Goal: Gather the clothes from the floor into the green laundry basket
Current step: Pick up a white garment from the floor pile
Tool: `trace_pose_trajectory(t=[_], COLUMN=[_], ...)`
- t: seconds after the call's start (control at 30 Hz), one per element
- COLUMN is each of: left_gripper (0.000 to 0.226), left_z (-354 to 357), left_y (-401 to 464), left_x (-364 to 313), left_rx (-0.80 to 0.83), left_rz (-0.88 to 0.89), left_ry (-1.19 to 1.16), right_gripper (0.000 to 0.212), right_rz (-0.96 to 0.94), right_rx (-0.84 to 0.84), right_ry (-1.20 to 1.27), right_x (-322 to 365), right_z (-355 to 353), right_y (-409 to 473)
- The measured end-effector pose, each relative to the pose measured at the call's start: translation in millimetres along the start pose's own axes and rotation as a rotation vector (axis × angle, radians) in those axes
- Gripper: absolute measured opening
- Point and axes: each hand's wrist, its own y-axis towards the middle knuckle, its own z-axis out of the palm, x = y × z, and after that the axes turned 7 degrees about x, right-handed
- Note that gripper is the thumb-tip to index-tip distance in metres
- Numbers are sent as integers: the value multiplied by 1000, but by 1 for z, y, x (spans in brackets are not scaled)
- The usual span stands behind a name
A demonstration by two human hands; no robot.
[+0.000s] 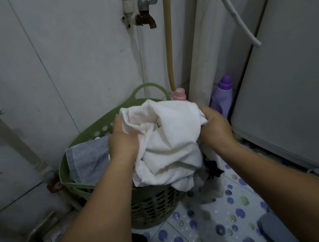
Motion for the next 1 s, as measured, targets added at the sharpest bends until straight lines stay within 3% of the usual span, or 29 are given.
trace_pose_trajectory(t=[0.1,0.27,0.3,0.37,0.43,0.47,0.57,0.67,0.77,0.83,0.93,1.0], left_gripper=[48,41,43,46,41,42,81,103,95,82,73,70], left_z=[0,4,5,10,15,16,16,17,24,27,26,26], left_y=[-14,-35,-38,-41,-40,-40,-33,-27,-22,-17,-10,-9], left_x=[-26,-39,-40,-40,-37,-33,-17,-10,-9,-6,-2,-1], left_rx=[-160,-228,-210,-79,146,259,500,566,536,475,404,375], left_rz=[201,464,517,559,466,390,163,68,12,2,-4,-27], left_ry=[-116,147,194,322,561,710,951,1062,1081,1030,974,957], right_gripper=[29,40,43,48,53,53,61,108,134,129,89,70], right_rz=[-85,-40,-28,39,157,182,130,192,235,182,108,46], right_rx=[38,557,659,745,769,733,525,668,767,711,585,598], right_ry=[3,-253,-206,221,607,655,358,59,-198,-263,-348,-520], right_x=[32,50,46,35,25,20,2,-31,-61,-71,-66,-53], right_z=[15,52,55,46,28,18,-15,-37,-28,-13,-1,-4], right_y=[2,-10,-12,-10,-6,-5,1,-2,-10,-12,-3,10])
